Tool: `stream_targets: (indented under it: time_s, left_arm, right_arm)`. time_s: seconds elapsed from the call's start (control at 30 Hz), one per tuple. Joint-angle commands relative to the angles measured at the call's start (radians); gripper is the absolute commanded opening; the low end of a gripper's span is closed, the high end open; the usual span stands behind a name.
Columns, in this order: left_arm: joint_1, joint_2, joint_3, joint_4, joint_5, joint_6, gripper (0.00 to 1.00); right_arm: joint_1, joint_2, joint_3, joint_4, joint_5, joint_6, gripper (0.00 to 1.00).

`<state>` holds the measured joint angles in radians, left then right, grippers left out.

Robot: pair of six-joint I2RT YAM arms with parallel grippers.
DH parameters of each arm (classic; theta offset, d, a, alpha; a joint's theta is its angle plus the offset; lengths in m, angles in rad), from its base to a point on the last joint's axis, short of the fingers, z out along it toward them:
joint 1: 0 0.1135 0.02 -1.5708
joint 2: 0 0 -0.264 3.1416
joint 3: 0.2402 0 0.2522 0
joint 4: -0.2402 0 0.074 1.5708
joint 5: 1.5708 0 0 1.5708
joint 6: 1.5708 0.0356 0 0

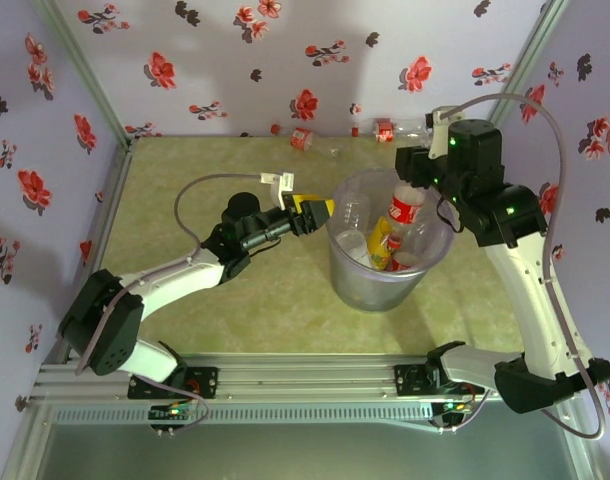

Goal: Put the plastic bottles in the bin

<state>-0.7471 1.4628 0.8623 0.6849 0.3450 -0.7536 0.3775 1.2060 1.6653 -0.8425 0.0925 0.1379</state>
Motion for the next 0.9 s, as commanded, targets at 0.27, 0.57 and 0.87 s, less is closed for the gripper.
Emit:
stream_targets:
  time_s: [0.27,0.57,0.87]
  left_arm:
    - [-0.008,0.029,0.018,0.056,0.011,-0.003,0.76]
    - [-0.008,0.037,0.020,0.058,0.009,-0.005,0.76]
    - [-0.008,0.041,0.043,0.030,0.011,-0.002,0.76]
  right_arm:
    - [-0.004,0.026,-0.061,-0.209,-0.090,0.099,0.37]
    - [-0.017,0.027,-0.277,-0.067,-0.136,0.167,0.39]
    - [-0.022,0.038,-0.273,-0.052,-0.132,0.154,0.64]
